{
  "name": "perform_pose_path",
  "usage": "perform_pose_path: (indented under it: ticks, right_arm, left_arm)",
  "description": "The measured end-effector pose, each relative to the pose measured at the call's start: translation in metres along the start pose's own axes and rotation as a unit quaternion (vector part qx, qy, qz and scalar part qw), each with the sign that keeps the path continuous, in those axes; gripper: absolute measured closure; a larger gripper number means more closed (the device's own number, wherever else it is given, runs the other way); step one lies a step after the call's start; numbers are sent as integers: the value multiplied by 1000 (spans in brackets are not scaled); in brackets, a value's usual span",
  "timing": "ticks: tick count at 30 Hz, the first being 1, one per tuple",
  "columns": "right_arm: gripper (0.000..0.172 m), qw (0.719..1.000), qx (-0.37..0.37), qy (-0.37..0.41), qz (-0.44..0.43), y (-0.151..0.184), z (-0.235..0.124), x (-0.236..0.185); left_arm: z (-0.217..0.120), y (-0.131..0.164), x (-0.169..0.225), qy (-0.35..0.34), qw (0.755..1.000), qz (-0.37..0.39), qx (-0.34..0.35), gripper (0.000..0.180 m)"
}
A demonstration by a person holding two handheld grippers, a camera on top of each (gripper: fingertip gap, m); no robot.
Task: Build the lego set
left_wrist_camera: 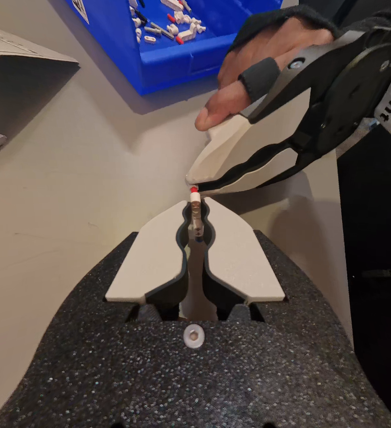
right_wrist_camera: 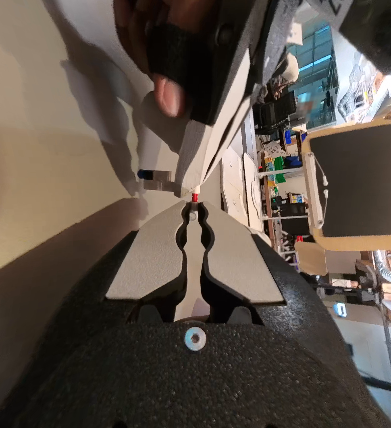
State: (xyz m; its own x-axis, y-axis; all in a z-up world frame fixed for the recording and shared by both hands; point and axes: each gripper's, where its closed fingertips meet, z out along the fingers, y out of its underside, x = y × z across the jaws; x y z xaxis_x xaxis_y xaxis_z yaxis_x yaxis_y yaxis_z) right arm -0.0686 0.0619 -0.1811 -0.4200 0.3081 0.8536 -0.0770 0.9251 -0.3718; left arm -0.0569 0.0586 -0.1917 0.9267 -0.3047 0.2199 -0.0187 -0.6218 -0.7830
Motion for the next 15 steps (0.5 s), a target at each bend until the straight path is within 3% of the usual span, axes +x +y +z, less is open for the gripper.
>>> perform_pose_path:
  ticks: [15]
  right_arm:
    - [166,999,-18,18,28,-6,-3,6]
  left_arm:
    - [-6,-7,2,-62,997,49,-19,173]
